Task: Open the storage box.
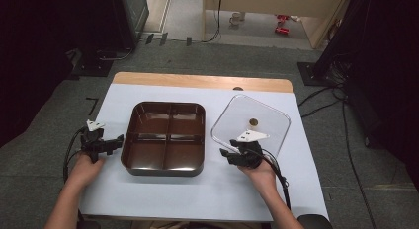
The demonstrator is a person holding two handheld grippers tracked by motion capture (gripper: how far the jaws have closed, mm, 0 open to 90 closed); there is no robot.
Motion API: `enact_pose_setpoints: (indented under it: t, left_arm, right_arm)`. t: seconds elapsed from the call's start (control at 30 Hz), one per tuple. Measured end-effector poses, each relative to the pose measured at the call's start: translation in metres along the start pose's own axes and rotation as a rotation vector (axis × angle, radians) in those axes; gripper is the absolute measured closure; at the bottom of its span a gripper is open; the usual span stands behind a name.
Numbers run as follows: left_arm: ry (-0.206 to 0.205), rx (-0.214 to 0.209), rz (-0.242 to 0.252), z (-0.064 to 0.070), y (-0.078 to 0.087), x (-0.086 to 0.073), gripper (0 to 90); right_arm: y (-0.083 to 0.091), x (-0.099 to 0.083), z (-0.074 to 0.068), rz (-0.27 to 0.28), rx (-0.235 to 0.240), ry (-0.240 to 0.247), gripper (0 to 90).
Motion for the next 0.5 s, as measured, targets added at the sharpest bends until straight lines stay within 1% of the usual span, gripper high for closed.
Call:
enact_pose_setpoints:
  t: [0.03,0.07,0.1,0.13,0.23,0.3,0.37,0.4,0.47,0.5]
  left_arm:
    - [0.000,0.000,0.000,0.000,0.000,0.000,12.1]
    - [0.000,0.000,0.000,0.000,0.000,0.000,12.1]
    - [0.000,0.000,0.000,0.000,0.000,0.000,12.1]
    - [0.000,0.000,0.000,0.000,0.000,0.000,12.1]
    - [0.000,0.000,0.000,0.000,0.000,0.000,12.1]
    - [0.000,0.000,0.000,0.000,0.000,0.000,12.1]
    - [0.000,0.000,0.000,0.000,0.000,0.000,12.1]
    - [0.000,0.000,0.000,0.000,0.000,0.000,12.1]
    - [0.000,0.000,0.000,0.000,0.000,0.000,12.1]
    - [0.000,0.000,0.000,0.000,0.000,0.000,12.1]
  right_arm:
    - [0.000,0.000,0.000,0.000,0.000,0.000,44.7]
    - [-0.005,-0.002,-0.003,-0.015,0.003,0.020,42.9]
    - [-0.007,-0.003,-0.004,-0.018,0.009,0.023,42.5]
    - [-0.007,-0.003,-0.004,-0.018,0.009,0.023,42.5]
    - [-0.014,-0.006,-0.006,-0.026,0.022,0.002,40.6]
    - [-0.022,-0.011,-0.007,-0.040,0.024,0.000,40.2]
    - [-0.024,-0.013,-0.008,-0.043,0.020,-0.001,40.2]
    - [-0.028,-0.017,-0.008,-0.056,0.014,-0.009,40.2]
    - [-0.030,-0.018,-0.008,-0.060,0.012,-0.010,40.0]
    - [-0.031,-0.019,-0.008,-0.045,0.004,0.002,40.1]
Point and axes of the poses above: each handheld gripper's, and its own axes: y roughly backward along the jaws, x roughly out of its top, z roughly to its right, the point moved 5 cm from there along -y, roughly forward along the jaws, and after that the axes turned 7 degrees about x, right-handed, at the moved point
